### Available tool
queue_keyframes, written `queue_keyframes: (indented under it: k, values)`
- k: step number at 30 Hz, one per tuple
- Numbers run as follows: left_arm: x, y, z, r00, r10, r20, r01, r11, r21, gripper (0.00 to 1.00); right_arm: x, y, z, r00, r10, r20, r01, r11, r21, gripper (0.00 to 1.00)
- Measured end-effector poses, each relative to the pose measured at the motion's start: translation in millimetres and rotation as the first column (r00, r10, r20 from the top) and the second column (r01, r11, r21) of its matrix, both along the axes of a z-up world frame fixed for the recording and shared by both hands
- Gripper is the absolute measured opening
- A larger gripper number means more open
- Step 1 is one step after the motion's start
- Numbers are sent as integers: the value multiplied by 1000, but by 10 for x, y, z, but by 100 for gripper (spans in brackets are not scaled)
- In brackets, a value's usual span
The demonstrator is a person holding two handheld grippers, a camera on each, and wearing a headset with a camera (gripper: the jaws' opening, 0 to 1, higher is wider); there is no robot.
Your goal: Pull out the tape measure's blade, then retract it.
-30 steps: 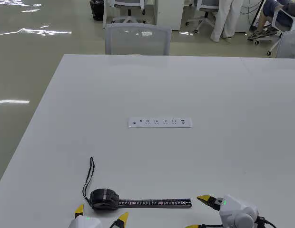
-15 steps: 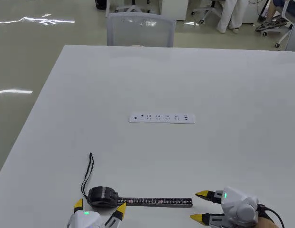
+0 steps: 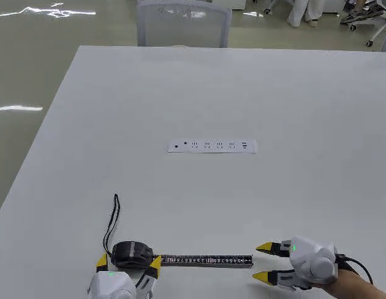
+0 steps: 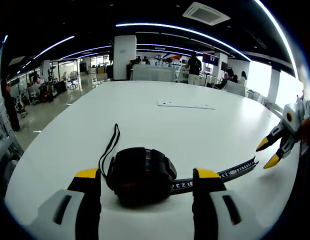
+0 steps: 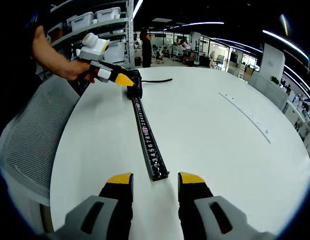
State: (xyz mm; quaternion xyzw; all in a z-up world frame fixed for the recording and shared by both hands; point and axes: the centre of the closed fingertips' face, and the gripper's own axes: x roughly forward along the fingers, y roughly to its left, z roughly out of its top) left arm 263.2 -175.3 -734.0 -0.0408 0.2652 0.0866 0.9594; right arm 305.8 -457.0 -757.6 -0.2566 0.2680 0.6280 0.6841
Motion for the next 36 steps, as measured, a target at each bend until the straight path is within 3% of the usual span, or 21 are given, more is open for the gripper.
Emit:
queue_keyframes:
  k: [17,28,36]
  values:
    - [44,64,-4,1000,13,9,-13,1000,3,64,73,103,-198,997,73,-31,-73,997,-1,26]
    - [42,60,-20,1000,9,-3,-9,1000,12,60,40,123,-258,992,118,-44,-118,993,3,15]
    - [41,74,-51,1000,12,-12,-12,1000,11,59,46,123,-267,992,123,-41,-123,992,8,14]
